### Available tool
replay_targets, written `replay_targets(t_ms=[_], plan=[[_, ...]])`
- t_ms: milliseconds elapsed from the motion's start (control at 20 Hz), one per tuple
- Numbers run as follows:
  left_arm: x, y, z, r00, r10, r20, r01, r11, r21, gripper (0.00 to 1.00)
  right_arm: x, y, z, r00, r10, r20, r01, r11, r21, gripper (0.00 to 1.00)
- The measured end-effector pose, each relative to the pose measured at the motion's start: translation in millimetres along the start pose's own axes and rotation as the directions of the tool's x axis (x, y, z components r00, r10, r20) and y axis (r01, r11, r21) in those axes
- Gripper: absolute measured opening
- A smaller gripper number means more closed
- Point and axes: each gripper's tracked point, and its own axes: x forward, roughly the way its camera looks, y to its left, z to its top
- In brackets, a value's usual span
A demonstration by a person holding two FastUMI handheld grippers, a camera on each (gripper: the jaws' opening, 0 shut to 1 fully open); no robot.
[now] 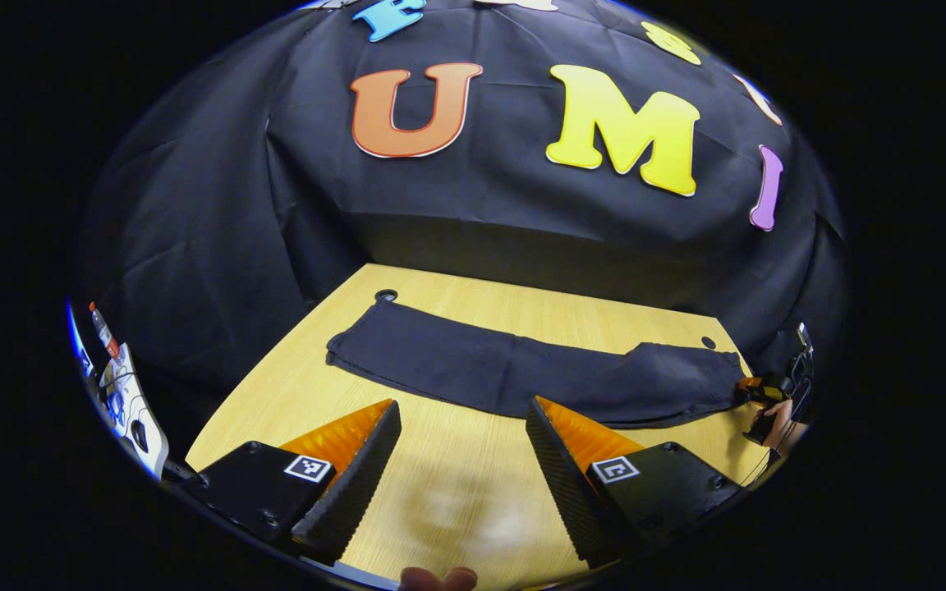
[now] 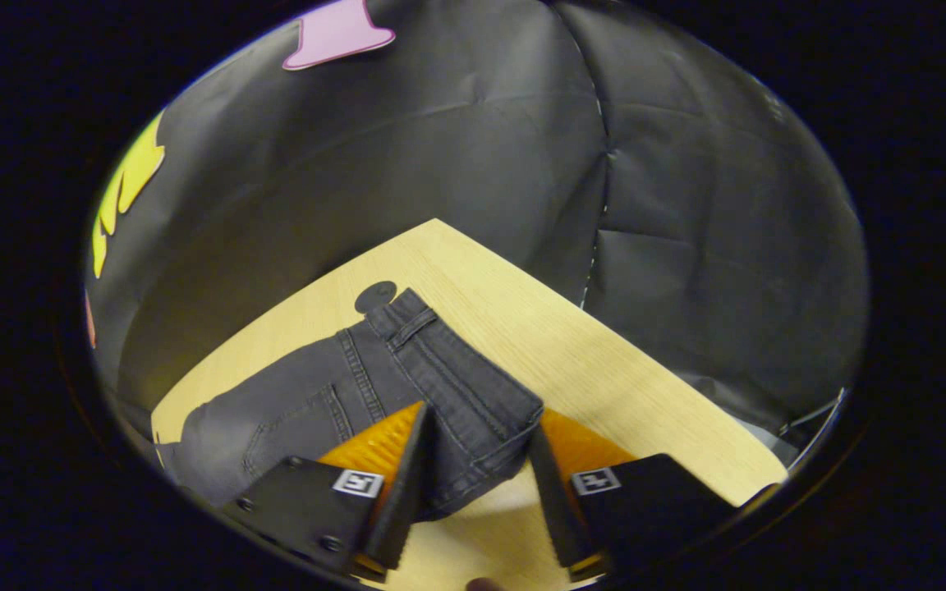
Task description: Grasp the waist and the cuffs of the jeans and fold them to make the two legs overlap; first hold the waist and fold one-third of the jeans toward the cuffs, then hold the cuffs and fold the remaining one-third in the same direction to finish folding.
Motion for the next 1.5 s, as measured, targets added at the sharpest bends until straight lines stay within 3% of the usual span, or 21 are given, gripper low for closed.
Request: replay_targets(t_ms=[100, 150, 200, 250, 300, 500, 700, 750, 800, 950, 1100, 1300, 1500], plan=[[-2, 8, -1, 1.000, 0.014, -0.001, -0.014, 1.000, -0.009, 0.99, -10, 9, 10, 1.000, 0.005, -0.025, -0.005, 1.000, 0.001, 0.43], [-4, 11, -2, 1.000, 0.017, 0.004, -0.017, 1.000, -0.016, 0.99, -15, 14, 18, 1.000, -0.006, -0.018, 0.006, 1.000, -0.015, 0.37], [-5, 15, -3, 1.000, 0.019, 0.007, -0.019, 1.000, -0.025, 0.99, -18, 18, 20, 1.000, -0.020, -0.009, 0.020, 0.999, -0.040, 0.14], [-7, 20, -4, 1.000, 0.023, 0.011, -0.023, 0.999, -0.031, 0.99, -26, 25, 26, 1.000, -0.031, 0.001, 0.031, 0.998, -0.063, 0.16], [-8, 25, -4, 1.000, 0.028, 0.014, -0.027, 0.999, -0.034, 0.99, -33, 30, 33, 0.999, -0.027, 0.017, 0.028, 0.997, -0.078, 0.09], [-14, 40, -2, 0.998, 0.039, 0.045, -0.037, 0.998, -0.041, 0.99, -96, 96, 64, 0.991, 0.083, 0.109, -0.063, 0.982, -0.176, 0.08], [-28, 58, -11, 0.997, 0.054, 0.063, -0.050, 0.996, -0.071, 0.99, -172, 193, 67, 0.957, 0.239, 0.166, -0.181, 0.935, -0.305, 0.05], [-29, 65, -17, 0.996, 0.060, 0.062, -0.055, 0.995, -0.082, 0.99, -188, 225, 64, 0.942, 0.287, 0.176, -0.216, 0.916, -0.340, 0.12], [-33, 73, -22, 0.996, 0.070, 0.058, -0.065, 0.994, -0.088, 0.99, -204, 257, 55, 0.925, 0.334, 0.180, -0.251, 0.895, -0.369, 0.05], [-51, 95, -27, 0.992, 0.108, 0.058, -0.101, 0.989, -0.108, 0.99, -250, 363, 5, 0.879, 0.457, 0.133, -0.364, 0.826, -0.431, 0.12], [-72, 122, -32, 0.986, 0.154, 0.058, -0.145, 0.980, -0.135, 0.99, -254, 441, -67, 0.845, 0.533, 0.033, -0.461, 0.759, -0.460, 0.07], [-100, 168, -43, 0.966, 0.255, 0.030, -0.249, 0.959, -0.135, 0.99, -228, 488, -168, 0.852, 0.518, -0.079, -0.475, 0.700, -0.533, 0.08], [-120, 192, -57, 0.948, 0.317, 0.004, -0.311, 0.932, -0.188, 0.99, -184, 518, -216, 0.876, 0.455, -0.158, -0.443, 0.632, -0.636, 0.07]])
